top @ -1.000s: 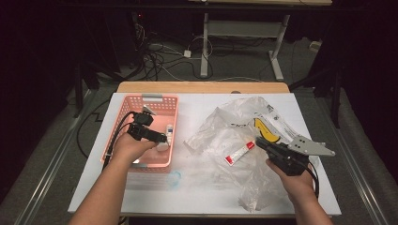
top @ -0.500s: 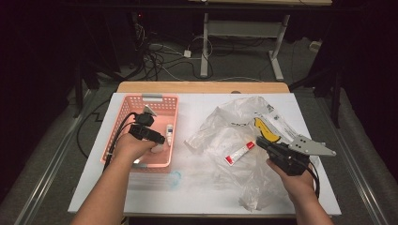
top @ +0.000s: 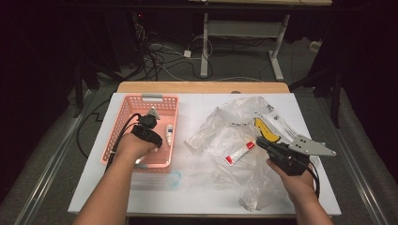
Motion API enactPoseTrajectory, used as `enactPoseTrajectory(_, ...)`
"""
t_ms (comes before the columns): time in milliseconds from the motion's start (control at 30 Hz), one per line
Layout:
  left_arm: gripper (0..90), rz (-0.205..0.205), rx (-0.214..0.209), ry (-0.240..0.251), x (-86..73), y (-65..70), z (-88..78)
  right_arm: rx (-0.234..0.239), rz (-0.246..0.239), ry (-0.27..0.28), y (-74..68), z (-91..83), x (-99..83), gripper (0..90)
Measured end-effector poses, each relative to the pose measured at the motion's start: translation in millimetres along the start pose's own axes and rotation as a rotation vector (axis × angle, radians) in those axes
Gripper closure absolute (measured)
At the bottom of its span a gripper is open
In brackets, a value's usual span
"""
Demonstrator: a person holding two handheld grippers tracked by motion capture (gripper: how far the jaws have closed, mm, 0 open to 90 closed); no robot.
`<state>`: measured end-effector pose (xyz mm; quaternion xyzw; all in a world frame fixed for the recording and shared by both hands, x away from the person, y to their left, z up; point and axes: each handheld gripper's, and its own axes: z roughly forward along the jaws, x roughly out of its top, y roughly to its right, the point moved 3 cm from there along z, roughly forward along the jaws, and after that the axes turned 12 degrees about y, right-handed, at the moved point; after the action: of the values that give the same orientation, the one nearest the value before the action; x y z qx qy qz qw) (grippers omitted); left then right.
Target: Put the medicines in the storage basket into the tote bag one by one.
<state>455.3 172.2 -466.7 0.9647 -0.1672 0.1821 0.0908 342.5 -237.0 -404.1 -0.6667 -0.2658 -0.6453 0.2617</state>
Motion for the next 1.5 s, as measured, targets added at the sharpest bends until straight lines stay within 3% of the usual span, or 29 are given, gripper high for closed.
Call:
enactPoseTrajectory(67,53.2,0.005,0.003,-0.015,0.0,-0.1,2.7,-0.002,0.003,-0.001,0.3,-0.5,-0.2,90.0)
enactPoseTrajectory(300,53.9,0.024,0.013,0.009,0.1,1.6,2.9,-0.003,-0.001,0.003,2.1,-1.6,0.1,90.0)
enactPoseTrajectory(633,53.9,0.066,-0.021,0.128,-4.0,6.3,-22.8,-0.002,-0.002,0.003,1.3,-0.8,0.2,90.0)
enactPoseTrajectory(867,53.9,0.070,-0.064,0.216,-14.2,12.5,-40.8,-0.002,-0.003,0.008,1.0,-1.8,1.3,90.0)
enactPoseTrajectory(1167,53.9,0.092,-0.076,0.304,-33.3,15.3,-51.2,-0.001,-0.007,0.010,1.0,-2.1,1.7,90.0)
enactPoseTrajectory(1500,53.9,0.119,-0.076,0.403,-53.9,20.5,-51.8,-0.001,-0.008,0.006,-0.1,-1.7,0.9,90.0)
